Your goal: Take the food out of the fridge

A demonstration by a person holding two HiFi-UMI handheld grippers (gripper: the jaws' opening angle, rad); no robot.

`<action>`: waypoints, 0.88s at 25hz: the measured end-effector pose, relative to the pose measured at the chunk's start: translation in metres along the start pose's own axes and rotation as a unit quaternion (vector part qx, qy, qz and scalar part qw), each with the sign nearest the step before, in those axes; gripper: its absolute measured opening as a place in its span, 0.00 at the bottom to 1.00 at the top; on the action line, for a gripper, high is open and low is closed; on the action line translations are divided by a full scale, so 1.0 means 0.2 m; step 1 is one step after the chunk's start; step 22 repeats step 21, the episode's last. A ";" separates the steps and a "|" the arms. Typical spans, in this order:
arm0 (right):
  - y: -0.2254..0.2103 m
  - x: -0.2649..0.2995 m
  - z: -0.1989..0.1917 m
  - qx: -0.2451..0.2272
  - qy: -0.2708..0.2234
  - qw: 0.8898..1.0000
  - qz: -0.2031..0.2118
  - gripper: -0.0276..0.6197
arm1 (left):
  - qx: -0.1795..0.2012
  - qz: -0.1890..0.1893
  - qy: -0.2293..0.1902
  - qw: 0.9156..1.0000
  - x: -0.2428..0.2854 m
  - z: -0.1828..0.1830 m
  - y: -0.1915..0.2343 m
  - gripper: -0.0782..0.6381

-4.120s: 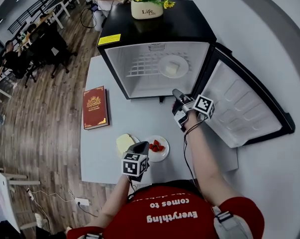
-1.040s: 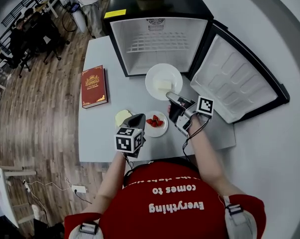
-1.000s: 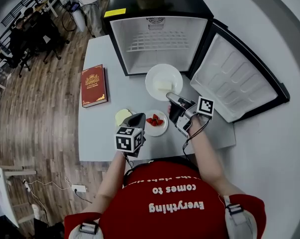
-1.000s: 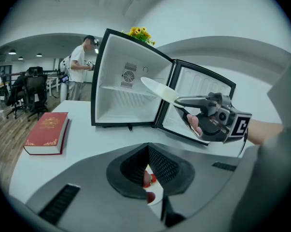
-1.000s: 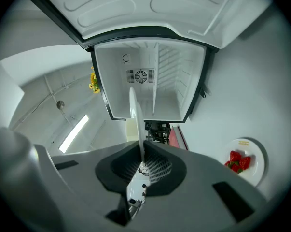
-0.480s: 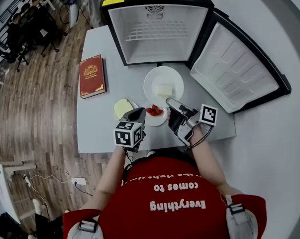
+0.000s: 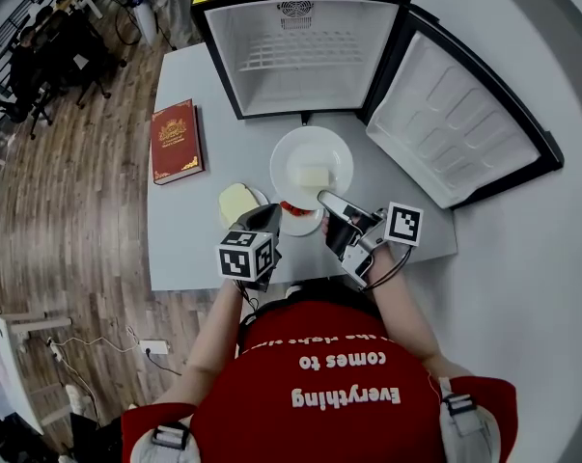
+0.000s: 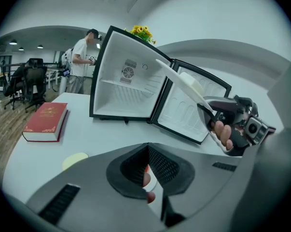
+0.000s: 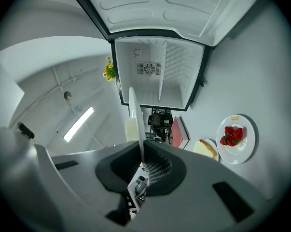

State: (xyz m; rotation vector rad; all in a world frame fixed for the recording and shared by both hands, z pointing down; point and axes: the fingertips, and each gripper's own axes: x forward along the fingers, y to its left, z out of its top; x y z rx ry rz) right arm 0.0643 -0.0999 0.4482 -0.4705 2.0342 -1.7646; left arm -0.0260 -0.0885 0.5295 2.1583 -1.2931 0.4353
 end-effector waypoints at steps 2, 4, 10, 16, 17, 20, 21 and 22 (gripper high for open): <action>0.00 0.00 -0.01 -0.003 0.000 1.000 0.000 0.08 | 0.000 -0.001 -0.001 1.000 -0.01 0.00 0.00 0.11; 0.01 0.00 -0.02 -0.005 0.001 1.000 0.002 0.08 | 0.000 -0.002 -0.003 1.000 -0.01 0.00 0.00 0.11; 0.06 -0.01 -0.05 -0.008 0.004 1.000 0.004 0.08 | -0.006 -0.006 -0.006 1.000 -0.04 0.00 -0.01 0.11; 0.07 -0.01 -0.06 -0.026 0.011 1.000 -0.003 0.08 | -0.002 -0.004 -0.019 1.000 -0.07 0.06 -0.01 0.11; 0.06 -0.01 -0.06 -0.027 0.010 1.000 -0.004 0.08 | -0.003 -0.005 -0.022 1.000 -0.07 0.07 -0.01 0.11; 0.06 0.00 -0.05 -0.030 0.007 0.999 -0.006 0.08 | -0.006 -0.005 -0.029 1.000 -0.07 0.09 -0.01 0.11; 0.06 0.00 -0.05 -0.031 0.007 0.999 -0.005 0.08 | -0.006 -0.005 -0.031 0.999 -0.07 0.10 -0.01 0.11; 0.06 0.00 -0.05 -0.031 0.007 0.999 -0.005 0.08 | -0.006 -0.005 -0.031 0.999 -0.07 0.10 -0.01 0.11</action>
